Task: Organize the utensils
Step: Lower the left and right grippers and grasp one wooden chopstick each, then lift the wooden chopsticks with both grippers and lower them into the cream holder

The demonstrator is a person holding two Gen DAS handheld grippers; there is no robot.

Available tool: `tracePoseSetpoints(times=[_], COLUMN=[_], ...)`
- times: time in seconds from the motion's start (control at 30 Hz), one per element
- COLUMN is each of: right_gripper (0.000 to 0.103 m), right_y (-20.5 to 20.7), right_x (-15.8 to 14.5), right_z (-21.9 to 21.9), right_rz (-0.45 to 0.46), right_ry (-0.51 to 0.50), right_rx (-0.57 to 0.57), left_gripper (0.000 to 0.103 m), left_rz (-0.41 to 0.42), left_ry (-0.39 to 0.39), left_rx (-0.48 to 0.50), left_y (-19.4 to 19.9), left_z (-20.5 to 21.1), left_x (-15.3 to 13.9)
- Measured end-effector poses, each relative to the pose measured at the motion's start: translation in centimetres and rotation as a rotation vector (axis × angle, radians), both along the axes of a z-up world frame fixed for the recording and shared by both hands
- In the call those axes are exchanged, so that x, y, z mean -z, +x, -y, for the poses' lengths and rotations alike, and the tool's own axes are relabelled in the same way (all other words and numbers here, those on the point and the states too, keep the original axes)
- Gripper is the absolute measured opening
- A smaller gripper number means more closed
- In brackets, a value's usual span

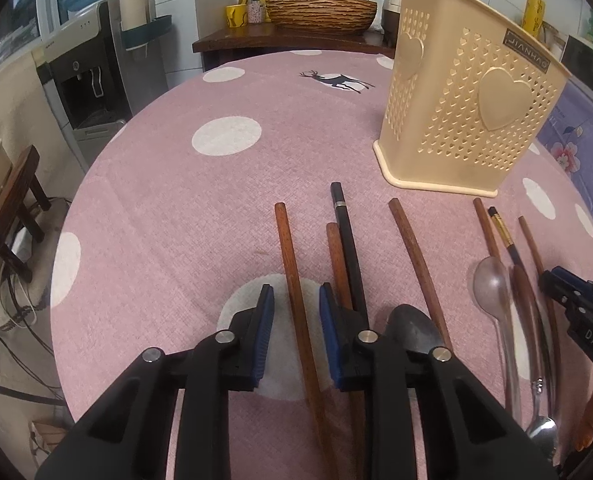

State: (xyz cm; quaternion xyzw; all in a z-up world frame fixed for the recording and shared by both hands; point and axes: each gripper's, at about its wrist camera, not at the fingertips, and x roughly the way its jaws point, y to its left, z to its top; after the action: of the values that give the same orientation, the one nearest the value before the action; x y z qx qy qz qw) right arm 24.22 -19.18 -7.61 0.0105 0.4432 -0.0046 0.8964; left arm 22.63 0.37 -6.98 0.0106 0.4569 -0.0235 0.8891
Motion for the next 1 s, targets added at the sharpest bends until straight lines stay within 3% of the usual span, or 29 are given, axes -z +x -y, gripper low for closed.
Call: tracePoseSetpoints(times=[0.37,0.63,0.87,1.0], right_gripper=[0.01,0.009,0.008,0.008], right_y=[2.4,3.1,3.2,2.4], right_x=[-0.1,-0.1,-0.5,-2.4], right_z=[0.4,0.8,2.3,3.5], right_rz=[0.0,0.002,0.013,0.081], right_ry=[0.031,0.061,0.182,0.218], right_rx=[0.005,0.012,0.01,0.003], left_gripper=[0.01,0.008,0.008,0.008], left_rz=[0.007,0.022,0.035,0.094], left_ry=[0.042,0.046,-0.022,-0.08], left_rx=[-0.02,-0.026,-0.034,-0.025], left_y=[2.6,2.6,3.1,2.3], left_z=[0.7,1.0,0.3,-0.5], left_x=[0.1,0.2,-0.3,-2.5])
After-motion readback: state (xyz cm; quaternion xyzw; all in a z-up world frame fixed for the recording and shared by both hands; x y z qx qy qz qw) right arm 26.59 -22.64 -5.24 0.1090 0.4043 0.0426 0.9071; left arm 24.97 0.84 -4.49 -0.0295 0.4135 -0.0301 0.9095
